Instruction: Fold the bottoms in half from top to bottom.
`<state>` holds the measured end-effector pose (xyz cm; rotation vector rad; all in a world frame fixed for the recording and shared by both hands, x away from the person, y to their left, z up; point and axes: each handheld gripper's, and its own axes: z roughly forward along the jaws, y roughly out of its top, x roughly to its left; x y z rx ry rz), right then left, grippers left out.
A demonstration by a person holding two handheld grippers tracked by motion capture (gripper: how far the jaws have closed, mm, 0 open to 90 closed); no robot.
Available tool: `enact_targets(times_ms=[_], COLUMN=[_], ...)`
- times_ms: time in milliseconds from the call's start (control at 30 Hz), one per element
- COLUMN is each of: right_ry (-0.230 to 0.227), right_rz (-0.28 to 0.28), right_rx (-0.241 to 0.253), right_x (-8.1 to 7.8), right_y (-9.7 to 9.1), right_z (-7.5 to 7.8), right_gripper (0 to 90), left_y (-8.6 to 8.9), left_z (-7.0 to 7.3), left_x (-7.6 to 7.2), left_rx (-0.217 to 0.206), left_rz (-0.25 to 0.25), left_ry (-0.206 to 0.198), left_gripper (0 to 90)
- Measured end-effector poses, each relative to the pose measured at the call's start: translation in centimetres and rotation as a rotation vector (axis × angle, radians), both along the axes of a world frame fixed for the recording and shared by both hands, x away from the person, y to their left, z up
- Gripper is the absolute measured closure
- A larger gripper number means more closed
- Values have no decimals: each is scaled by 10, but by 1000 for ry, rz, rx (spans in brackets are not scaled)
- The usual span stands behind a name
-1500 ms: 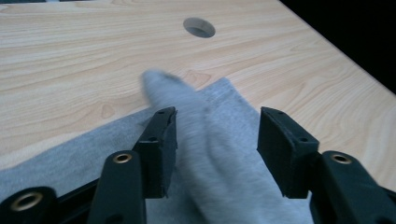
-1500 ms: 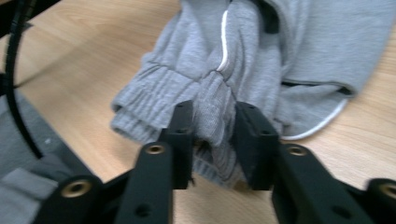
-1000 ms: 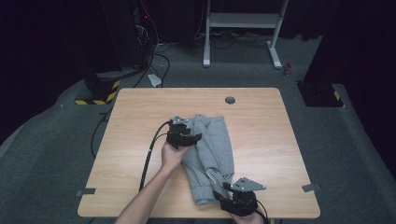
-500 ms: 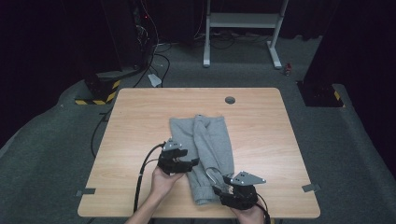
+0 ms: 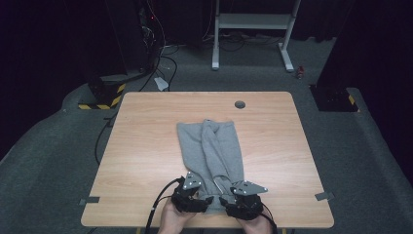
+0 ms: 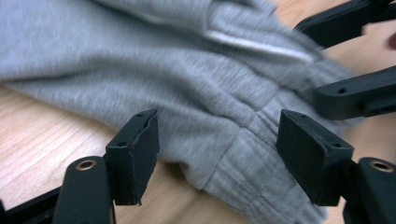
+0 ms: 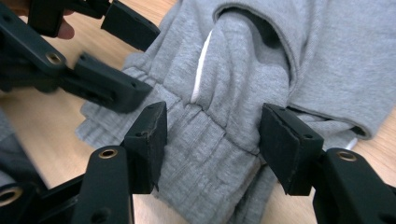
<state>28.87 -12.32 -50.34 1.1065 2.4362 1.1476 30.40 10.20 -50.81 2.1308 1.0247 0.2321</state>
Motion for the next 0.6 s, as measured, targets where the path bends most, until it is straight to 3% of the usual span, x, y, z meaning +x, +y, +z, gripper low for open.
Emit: enact_targets(times_ms=[133,200,267,400,467,533,600], right_ry=[-53,-49,-56,-68,-68,-59,-62], right_rz=[6,-1,-6,-8,-11,-32,-57], right_rx=[-77,-66,-60,-104,-115,-97,-95], right_x=[7,14,18,20,23,24,23], right_y=[18,24,31,46,46,41,31], right_z=[-1,-3,-4,0,1,3,3], right_gripper=[422,413,380,363,385,399,406], left_y=[11,20,24,23,24,22,21], left_z=[-3,-4,-2,-1,-3,-3,-4], left_x=[15,23,25,24,24,21,19], left_rx=[-4,-22,-18,1,14,52,54], left_rz=[38,64,77,77,87,86,88], left_ry=[9,22,0,-22,-26,-60,-66], left_gripper=[287,287,296,323,306,293,293])
